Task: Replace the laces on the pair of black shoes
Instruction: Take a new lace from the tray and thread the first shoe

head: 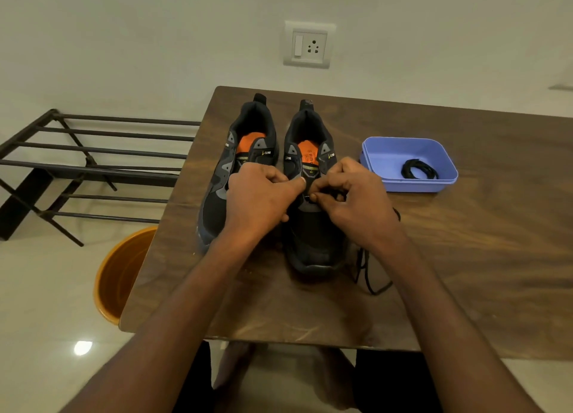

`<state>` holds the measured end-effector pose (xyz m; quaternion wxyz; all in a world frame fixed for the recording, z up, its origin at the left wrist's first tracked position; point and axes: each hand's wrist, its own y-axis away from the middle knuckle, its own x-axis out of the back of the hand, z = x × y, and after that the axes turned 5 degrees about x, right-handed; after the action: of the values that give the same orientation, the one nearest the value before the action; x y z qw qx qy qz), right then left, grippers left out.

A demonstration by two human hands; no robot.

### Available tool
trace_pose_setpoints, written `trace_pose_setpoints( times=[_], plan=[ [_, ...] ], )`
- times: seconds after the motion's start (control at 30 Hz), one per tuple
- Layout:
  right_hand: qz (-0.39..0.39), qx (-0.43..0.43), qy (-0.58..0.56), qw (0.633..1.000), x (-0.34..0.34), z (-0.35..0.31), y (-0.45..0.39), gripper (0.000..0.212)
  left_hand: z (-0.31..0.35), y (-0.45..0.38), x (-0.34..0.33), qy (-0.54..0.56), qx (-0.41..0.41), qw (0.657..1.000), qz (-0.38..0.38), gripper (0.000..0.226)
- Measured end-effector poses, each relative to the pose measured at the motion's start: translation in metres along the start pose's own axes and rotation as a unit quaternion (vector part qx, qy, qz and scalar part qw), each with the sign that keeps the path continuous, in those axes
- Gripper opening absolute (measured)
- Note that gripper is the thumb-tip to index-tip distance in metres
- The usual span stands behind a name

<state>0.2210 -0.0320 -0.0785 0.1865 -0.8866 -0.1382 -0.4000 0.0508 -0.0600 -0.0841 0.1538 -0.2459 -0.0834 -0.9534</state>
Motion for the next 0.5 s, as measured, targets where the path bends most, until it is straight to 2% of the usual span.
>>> trace_pose_setpoints(
  times=[0.23,0.33,0.4,0.5],
  plan=[
    [-0.059,-0.022,-0.021,0.998,0.010,0.002,-0.001,0.011,-0.003,0.002,0.003,-0.015,-0.053,0.998,-0.036,0.023],
    [-0.030,-0.049,-0.051,0.997,0.005,0.002,-0.002,0.010,-0.010,-0.002,0.008,-0.045,-0.107,0.988,-0.104,0.062],
    [-0.018,-0.071,-0.067,0.995,-0.002,-0.001,-0.002,0.012,-0.011,-0.002,0.011,-0.114,-0.156,0.968,-0.158,0.083],
    [-0.022,-0.101,-0.082,0.991,-0.005,-0.006,-0.004,0.016,-0.010,-0.001,0.012,-0.165,-0.177,0.957,-0.161,0.080]
  ],
)
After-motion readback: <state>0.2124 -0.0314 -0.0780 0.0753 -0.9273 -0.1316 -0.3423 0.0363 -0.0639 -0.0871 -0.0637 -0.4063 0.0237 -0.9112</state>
